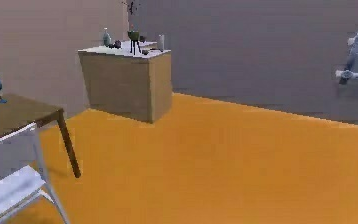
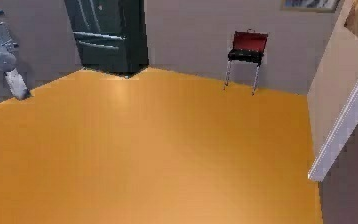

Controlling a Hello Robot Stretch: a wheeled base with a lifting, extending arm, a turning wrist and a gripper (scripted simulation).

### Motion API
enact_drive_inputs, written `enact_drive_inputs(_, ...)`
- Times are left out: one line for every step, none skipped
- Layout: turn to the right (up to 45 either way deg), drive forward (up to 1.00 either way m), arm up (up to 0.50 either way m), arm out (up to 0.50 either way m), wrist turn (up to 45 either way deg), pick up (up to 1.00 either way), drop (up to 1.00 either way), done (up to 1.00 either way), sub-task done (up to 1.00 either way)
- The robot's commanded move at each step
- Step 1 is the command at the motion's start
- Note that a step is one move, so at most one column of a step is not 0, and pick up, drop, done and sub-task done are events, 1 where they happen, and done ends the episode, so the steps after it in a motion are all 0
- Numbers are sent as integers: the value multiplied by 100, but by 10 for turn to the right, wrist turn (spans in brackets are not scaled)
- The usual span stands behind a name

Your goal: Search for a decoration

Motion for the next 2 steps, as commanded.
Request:
enact_drive_inputs(210, 0, 0, 0, 0, 0, 0, 0, 0)
enact_drive_inputs(0, 5, 0, 0, 0, 0, 0, 0, 0)
